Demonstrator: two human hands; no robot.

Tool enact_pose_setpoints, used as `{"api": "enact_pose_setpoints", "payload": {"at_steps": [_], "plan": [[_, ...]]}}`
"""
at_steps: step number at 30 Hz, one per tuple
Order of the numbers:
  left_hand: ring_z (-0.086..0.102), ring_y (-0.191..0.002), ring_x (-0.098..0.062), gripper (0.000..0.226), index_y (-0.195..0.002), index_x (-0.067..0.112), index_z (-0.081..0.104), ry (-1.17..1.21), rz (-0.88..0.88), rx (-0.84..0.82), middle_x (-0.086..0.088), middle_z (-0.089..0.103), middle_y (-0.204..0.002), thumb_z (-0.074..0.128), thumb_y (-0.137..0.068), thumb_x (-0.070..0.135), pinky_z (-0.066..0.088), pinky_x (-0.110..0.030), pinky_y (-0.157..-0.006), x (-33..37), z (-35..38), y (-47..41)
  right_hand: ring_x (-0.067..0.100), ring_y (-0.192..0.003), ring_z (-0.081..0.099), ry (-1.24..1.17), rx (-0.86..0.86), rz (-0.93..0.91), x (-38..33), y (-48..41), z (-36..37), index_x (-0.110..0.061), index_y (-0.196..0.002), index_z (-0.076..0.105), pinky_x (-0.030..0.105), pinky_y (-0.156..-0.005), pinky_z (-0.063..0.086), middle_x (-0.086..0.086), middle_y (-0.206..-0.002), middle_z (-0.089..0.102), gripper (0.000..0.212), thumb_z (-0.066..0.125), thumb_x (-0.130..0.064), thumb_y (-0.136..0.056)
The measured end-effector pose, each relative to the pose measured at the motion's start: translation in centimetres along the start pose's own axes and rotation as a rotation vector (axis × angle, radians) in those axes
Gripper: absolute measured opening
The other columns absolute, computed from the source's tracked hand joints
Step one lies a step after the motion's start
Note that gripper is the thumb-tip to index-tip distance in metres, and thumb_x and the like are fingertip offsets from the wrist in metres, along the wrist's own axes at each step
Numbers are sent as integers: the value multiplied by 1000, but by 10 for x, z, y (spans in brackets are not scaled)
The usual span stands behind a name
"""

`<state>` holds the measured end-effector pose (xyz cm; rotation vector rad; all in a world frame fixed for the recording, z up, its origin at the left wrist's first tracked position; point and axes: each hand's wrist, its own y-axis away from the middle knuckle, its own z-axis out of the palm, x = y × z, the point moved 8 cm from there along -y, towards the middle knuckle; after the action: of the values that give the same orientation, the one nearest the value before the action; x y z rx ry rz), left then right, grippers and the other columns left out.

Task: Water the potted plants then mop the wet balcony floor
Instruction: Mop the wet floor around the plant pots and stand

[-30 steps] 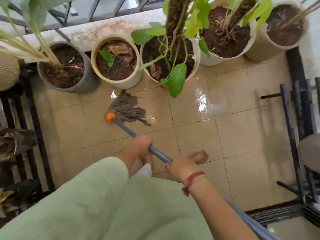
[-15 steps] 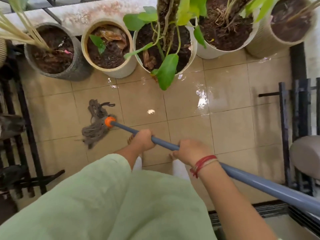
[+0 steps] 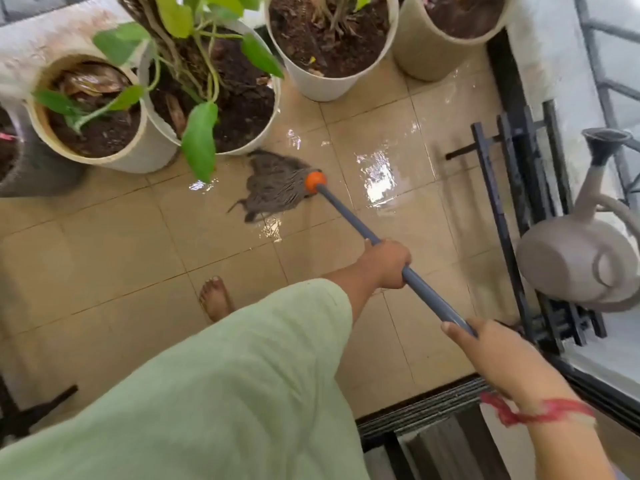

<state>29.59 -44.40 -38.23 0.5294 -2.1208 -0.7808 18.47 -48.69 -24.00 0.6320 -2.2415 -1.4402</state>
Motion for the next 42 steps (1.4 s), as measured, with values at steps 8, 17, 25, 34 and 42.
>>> {"api": "enact_pose_setpoints", "payload": {"at_steps": [8,17,25,34,42], "plan": [[52,-97,-24,12,-81,18,55,-184,241,-242,-1,54,-86,62,-86,27,37,-53,-94,66,48,16,17,-72,55,-181,-6,206,40,42,68,-16,-87,49,29,-60,39,3,-77,57,39,29,-48,-98],[53,-104,-26,19,-78,21,55,-139,164,-310,-2,51,-83,66,-85,35,39,-56,-96,-51,90,111,16,-81,57,-79,-155,147,-59,76,150,-19,-96,48,29,-69,43,-2,-81,56,36,27,-48,-99],[60,-102,-31,27,-109,9,62,43,-80,-330,-12,64,-106,60,-89,27,49,-43,-87,-205,115,221,24,-95,59,130,-289,-74,-203,92,197,-9,-116,53,27,-66,38,6,-95,56,41,33,-41,-100],[61,-101,-29,26,-100,5,66,304,-459,-129,-13,66,-107,59,-89,27,45,-34,-79,-388,127,341,27,-103,62,535,-139,-382,-391,75,258,-9,-131,48,28,-72,41,10,-115,64,40,41,-30,-97],[58,-93,-29,6,-82,12,58,598,-628,288,-13,61,-93,62,-77,9,41,-33,-75,-375,150,355,28,-102,62,607,-206,-501,-379,90,240,-8,-118,59,31,-71,45,12,-112,65,28,43,-17,-96]]}}
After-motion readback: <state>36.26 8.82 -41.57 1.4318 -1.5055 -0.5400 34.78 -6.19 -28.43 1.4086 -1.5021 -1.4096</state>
